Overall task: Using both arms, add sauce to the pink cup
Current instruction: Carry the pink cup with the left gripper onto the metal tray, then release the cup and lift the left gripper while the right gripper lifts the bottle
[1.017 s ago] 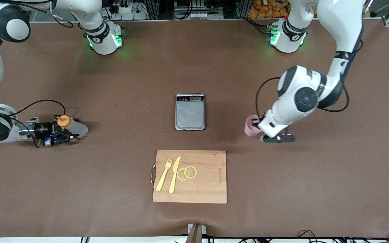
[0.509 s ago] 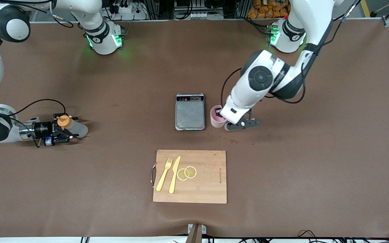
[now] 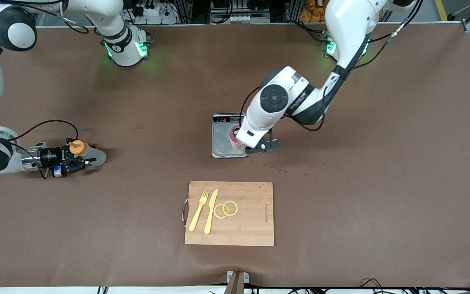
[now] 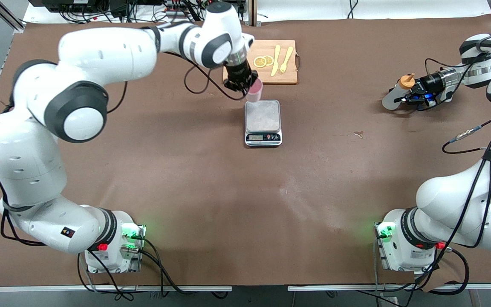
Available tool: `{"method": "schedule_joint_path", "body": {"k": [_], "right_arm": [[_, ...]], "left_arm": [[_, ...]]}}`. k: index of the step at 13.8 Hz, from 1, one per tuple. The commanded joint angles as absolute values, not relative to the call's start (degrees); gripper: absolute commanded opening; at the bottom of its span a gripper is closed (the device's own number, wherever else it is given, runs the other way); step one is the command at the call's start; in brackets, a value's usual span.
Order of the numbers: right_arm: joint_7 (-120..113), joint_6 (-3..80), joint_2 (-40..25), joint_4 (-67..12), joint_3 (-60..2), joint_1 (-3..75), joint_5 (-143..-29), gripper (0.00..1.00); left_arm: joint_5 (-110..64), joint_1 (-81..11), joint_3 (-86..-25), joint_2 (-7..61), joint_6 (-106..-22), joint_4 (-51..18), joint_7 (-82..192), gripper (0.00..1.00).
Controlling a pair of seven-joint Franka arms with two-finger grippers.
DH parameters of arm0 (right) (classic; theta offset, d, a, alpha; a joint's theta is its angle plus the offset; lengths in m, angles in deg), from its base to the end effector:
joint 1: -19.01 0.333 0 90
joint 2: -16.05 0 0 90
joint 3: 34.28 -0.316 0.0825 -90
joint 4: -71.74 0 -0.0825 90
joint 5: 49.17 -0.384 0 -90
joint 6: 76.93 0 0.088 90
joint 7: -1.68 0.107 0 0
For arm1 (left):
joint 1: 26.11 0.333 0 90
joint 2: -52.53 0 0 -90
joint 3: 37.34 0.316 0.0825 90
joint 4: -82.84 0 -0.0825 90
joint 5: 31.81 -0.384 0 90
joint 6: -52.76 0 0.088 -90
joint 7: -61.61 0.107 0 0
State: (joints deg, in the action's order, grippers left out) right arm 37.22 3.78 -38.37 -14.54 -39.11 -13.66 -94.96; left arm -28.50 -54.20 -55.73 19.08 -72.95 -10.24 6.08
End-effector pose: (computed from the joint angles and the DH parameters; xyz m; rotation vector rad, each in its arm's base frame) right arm 0.5640 -0.2065 0.1055 -1.5289 1.3520 1.2409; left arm 0.4928 -0.4805 0.2980 2.9608 0.3611 -0.2464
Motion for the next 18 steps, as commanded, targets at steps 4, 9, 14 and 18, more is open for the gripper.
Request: {"method": "schedule_joint_path", "body": {"k": [4,9,14,18], "right_arm": [[44.29,3.05,-35.72,-10.63,-39.12,-9.38,-94.08,0.39],[51.59,3.05,-32.74,-8.33,-39.12,-5.96,-91.45,0.38],[63.88,3.57,-27.73,-5.27,-39.12,1.33,-86.88,0.38],[73.38,3.57,-25.79,-2.27,-39.20,5.47,-85.11,0.37]], "left_arm": [[-31.10,-57.84,-55.00,14.92,-74.14,-7.61,2.30,0.00],[-32.77,-58.46,-54.91,13.25,-74.68,-7.07,1.06,0.00],[-33.57,-58.72,-54.92,13.07,-75.03,-6.81,-0.34,0.87],[-33.83,-58.28,-55.00,14.21,-75.03,-5.23,-0.88,1.00]]}}
